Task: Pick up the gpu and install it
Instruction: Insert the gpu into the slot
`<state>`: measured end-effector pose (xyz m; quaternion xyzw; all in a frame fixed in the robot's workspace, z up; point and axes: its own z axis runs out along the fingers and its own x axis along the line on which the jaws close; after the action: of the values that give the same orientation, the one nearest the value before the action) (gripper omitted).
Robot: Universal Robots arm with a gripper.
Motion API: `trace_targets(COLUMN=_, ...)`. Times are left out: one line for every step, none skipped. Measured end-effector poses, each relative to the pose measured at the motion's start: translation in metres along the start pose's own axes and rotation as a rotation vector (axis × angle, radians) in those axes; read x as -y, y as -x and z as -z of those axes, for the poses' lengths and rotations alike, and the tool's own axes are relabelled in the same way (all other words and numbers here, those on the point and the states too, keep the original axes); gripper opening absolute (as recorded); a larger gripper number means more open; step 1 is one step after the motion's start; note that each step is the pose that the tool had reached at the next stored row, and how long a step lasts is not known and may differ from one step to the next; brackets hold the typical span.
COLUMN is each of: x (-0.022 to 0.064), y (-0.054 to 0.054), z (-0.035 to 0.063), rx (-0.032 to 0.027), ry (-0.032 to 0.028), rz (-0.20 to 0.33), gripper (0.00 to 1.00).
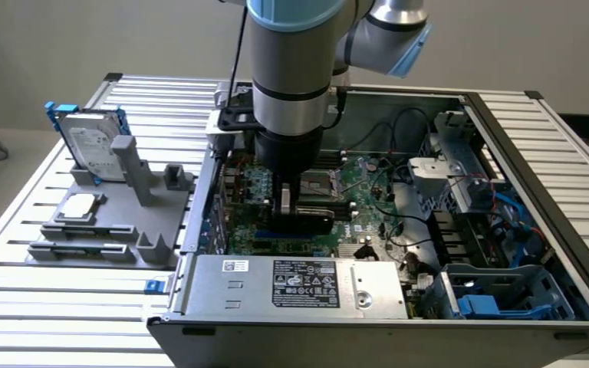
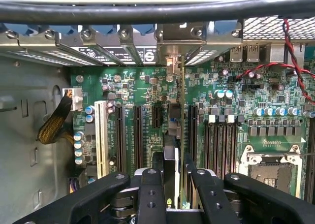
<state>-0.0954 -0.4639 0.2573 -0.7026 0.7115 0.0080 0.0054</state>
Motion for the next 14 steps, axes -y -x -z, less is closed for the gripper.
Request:
trace_targets(x=0.0, y=-0.0001, z=0.0, rx=-0.0001, ry=0.0, rz=0.0, gripper=0.26)
trace_targets(x=0.0, y=-0.0001, z=0.0, rx=0.0, ry=0.0, rz=0.001, gripper=0.26)
trace_targets(x=0.0, y=-0.0001, z=0.0, rx=-0.0001, ry=0.0, rz=0.002, gripper=0.26)
trace_targets(x=0.0, y=-0.0001, z=0.0, rx=0.0, ry=0.0, rz=0.003, gripper=0.26)
trace_targets(x=0.0, y=-0.0002, z=0.0, rx=0.0, ry=0.0001, rz=0.003, gripper=0.26)
trace_targets(x=0.0, y=-0.0002, z=0.0, rx=0.0, ry=0.0001, rz=0.004, gripper=0.26)
trace_targets(x=0.0, y=-0.0002, z=0.0, rx=0.0, ry=0.0001, rz=0.004, gripper=0.26)
trace_targets(x=0.0, y=-0.0002, z=0.0, rx=0.0, ry=0.0001, rz=0.005, gripper=0.26)
trace_targets(x=0.0, y=-0.0002, z=0.0, rx=0.0, ry=0.0001, rz=0.005, gripper=0.26)
trace_targets(x=0.0, y=-0.0002, z=0.0, rx=0.0, ry=0.0001, rz=0.005, gripper=0.26)
trace_targets(x=0.0, y=-0.0002, z=0.0, rx=-0.0001, ry=0.0001, rz=0.005, gripper=0.26)
trace_targets(x=0.0001, y=-0.0002, z=0.0, rx=0.0, ry=0.0001, rz=0.005, gripper=0.26)
trace_targets(x=0.0001, y=-0.0002, z=0.0, rx=-0.0001, ry=0.0, rz=0.005, gripper=0.26)
trace_targets(x=0.0003, y=-0.0002, z=0.0, rx=0.0, ry=0.0, rz=0.005, gripper=0.26)
